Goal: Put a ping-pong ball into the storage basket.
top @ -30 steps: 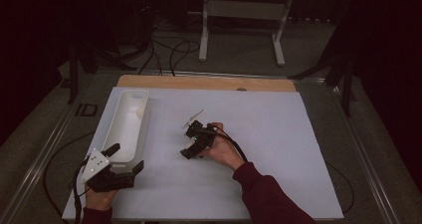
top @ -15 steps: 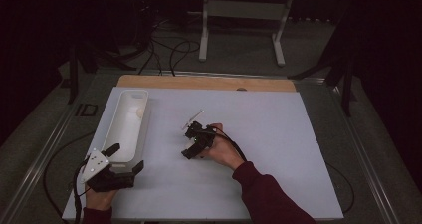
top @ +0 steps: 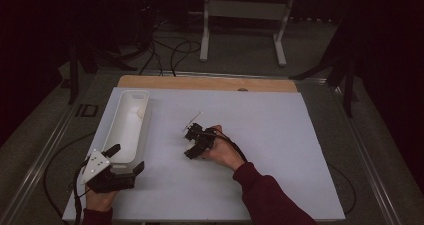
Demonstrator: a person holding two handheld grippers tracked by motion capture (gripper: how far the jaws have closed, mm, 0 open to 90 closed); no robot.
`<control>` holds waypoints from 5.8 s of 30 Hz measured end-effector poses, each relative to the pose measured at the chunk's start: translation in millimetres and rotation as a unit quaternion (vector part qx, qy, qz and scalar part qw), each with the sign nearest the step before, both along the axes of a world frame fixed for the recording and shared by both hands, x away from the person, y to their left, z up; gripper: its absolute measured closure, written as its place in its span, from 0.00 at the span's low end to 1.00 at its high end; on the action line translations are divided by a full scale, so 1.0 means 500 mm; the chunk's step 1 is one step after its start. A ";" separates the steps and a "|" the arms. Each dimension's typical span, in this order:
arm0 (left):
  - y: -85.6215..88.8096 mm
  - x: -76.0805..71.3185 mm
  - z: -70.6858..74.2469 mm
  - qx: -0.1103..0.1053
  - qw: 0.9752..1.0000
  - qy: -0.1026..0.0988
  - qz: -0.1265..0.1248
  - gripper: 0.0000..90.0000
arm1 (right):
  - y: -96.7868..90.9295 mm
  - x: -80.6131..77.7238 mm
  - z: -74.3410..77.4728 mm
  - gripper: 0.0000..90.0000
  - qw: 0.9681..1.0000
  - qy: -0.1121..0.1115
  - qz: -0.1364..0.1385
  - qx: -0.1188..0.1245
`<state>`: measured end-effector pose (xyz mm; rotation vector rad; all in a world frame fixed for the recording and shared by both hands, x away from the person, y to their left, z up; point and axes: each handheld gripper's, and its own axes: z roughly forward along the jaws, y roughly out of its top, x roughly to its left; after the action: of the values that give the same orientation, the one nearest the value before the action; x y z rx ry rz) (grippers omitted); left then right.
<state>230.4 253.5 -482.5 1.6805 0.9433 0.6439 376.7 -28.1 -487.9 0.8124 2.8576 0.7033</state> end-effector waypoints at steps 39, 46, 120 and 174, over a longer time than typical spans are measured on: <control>-0.001 0.000 0.000 0.000 1.000 0.000 0.000 0.00 | 0.010 -0.015 0.008 0.56 0.999 -0.022 0.015 -0.030; -0.001 0.000 0.000 0.001 1.000 0.000 0.001 0.00 | 0.003 -0.013 0.020 0.56 0.999 -0.027 0.007 -0.023; 0.000 0.000 0.000 0.000 1.000 -0.001 0.003 0.00 | 0.020 -0.015 0.132 0.56 0.998 -0.061 0.017 0.017; 0.001 0.000 0.000 0.002 1.000 -0.001 0.003 0.00 | 0.046 -0.015 0.188 0.56 0.996 -0.082 0.035 0.022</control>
<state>230.4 254.0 -482.4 1.6802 0.9457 0.6516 369.3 -4.9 -393.9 0.6303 2.7435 0.8037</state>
